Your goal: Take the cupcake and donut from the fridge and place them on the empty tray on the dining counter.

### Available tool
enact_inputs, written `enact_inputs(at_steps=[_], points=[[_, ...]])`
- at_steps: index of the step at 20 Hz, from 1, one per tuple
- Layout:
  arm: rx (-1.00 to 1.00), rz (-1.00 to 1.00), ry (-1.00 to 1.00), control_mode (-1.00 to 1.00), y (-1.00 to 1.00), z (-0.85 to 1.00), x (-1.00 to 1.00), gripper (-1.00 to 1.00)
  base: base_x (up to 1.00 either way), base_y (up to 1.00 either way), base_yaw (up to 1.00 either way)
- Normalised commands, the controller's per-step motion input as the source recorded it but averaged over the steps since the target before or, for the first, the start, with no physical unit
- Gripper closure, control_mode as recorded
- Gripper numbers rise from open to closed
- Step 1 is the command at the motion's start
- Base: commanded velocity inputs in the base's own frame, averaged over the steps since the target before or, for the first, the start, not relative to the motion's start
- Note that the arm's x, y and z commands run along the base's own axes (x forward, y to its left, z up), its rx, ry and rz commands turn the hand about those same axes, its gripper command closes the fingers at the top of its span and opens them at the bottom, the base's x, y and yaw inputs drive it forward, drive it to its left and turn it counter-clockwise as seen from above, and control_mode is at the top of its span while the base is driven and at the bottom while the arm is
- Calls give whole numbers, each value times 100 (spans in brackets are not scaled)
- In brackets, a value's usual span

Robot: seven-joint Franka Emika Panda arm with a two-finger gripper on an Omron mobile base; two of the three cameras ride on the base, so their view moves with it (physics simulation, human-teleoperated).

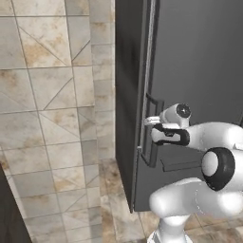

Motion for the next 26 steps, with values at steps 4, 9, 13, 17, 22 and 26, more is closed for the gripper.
enact_inputs(at_steps=[4, 9, 13, 17, 22, 26], points=[[0, 0, 41, -100, -27, 0, -75, 100, 0, 0, 0], [0, 0, 27, -100, -63, -6, -94, 100, 0, 0, 0], [0, 0, 11, -100, -94, -18, -100, 100, 0, 0, 0], [0, 0, 9, -100, -100, -18, -100, 100, 0, 0, 0], [0, 0, 8, -100, -100, -19, -100, 100, 0, 0, 0], [1, 0, 7, -100, -100, -22, -100, 100, 0, 0, 0]])
